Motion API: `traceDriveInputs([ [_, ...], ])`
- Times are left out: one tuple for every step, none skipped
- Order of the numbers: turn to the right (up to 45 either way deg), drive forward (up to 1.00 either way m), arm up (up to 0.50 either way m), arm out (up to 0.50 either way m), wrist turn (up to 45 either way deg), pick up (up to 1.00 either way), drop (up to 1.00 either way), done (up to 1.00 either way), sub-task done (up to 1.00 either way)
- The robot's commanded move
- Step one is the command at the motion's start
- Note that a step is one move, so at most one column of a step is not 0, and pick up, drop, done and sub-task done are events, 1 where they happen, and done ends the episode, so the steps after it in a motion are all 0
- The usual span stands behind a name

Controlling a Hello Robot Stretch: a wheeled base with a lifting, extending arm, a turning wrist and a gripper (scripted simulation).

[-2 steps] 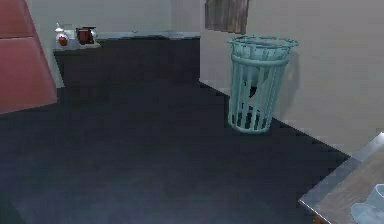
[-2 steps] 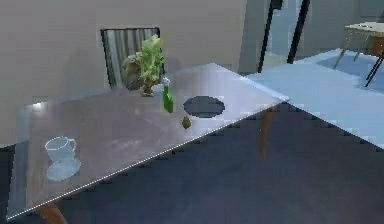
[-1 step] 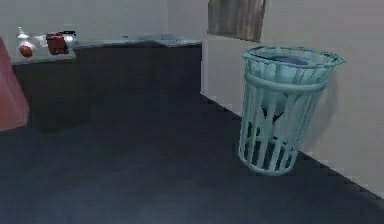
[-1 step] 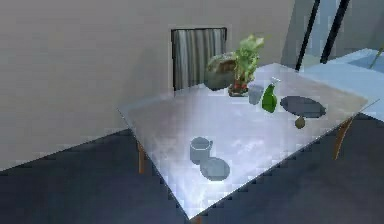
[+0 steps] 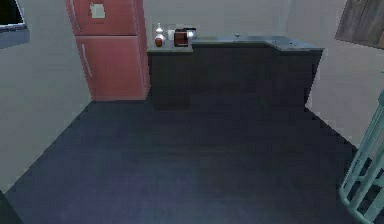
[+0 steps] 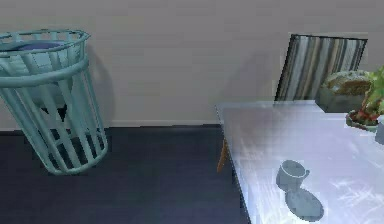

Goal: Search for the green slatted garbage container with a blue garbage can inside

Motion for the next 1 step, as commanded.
traceDriveInputs([
  [0.0, 0.15, 0.0, 0.0, 0.0, 0.0, 0.0, 0.0, 0.0],
])
